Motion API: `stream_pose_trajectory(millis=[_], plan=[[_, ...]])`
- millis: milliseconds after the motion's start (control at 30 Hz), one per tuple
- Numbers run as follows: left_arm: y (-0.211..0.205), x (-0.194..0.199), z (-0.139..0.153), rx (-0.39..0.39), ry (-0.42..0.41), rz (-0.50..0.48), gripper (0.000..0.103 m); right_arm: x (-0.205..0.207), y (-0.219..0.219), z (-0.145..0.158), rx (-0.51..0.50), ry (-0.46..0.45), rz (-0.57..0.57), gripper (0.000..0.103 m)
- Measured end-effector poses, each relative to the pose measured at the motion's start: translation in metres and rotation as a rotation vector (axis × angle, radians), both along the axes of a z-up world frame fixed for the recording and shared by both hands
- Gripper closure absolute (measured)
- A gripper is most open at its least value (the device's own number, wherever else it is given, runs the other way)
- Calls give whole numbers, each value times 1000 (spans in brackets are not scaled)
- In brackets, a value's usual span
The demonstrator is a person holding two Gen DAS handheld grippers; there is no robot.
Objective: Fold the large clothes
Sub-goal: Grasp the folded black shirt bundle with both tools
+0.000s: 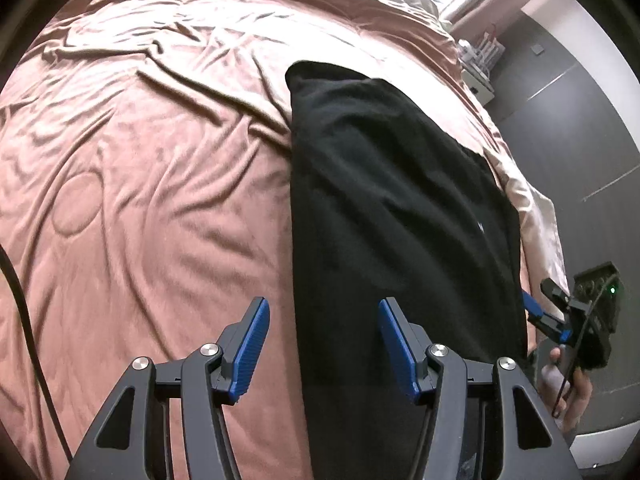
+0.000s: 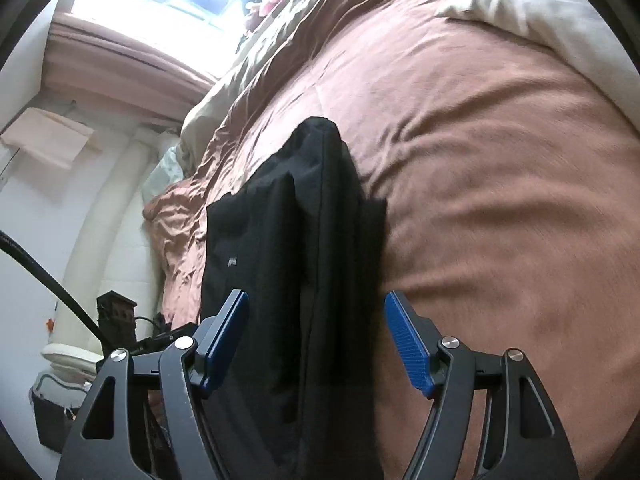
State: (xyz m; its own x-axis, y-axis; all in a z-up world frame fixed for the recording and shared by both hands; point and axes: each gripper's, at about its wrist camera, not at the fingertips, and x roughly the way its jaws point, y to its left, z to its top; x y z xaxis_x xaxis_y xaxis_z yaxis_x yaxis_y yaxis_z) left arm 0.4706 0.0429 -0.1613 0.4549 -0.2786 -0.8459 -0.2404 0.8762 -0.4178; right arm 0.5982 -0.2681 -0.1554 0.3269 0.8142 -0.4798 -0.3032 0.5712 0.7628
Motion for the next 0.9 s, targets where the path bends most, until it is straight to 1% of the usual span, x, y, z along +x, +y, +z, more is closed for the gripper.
stream_pose_trajectory(millis=[33,133,267,433,600,733,767,833,867,900], plan=[[1,4,-1,-2,2,1,44,9,5,-2,-8,3,9,20],[6,15,-8,-16,7,0,44,30,17,-10,-44,14,17,19],[13,28,-12,-35,1,2,39,49,26,-23,-23,51,49,19],[22,42,-16,-72,-15,3,38,70,32,-34,52,95,92,19],[24,51,-19,-111,-32,5,38,88,40,-42,98,130,141,19],[21,61,-24,-147,-41,0,38,99,49,-46,94,135,178,19],[20,64,-25,-156,-43,4,38,103,54,-45,91,134,171,20],[21,69,-28,-155,-46,19,38,108,59,-46,84,136,177,24],[22,70,-28,-158,-50,24,38,111,60,-46,69,138,176,30],[23,72,-28,-160,-56,32,38,112,62,-46,59,142,174,39]])
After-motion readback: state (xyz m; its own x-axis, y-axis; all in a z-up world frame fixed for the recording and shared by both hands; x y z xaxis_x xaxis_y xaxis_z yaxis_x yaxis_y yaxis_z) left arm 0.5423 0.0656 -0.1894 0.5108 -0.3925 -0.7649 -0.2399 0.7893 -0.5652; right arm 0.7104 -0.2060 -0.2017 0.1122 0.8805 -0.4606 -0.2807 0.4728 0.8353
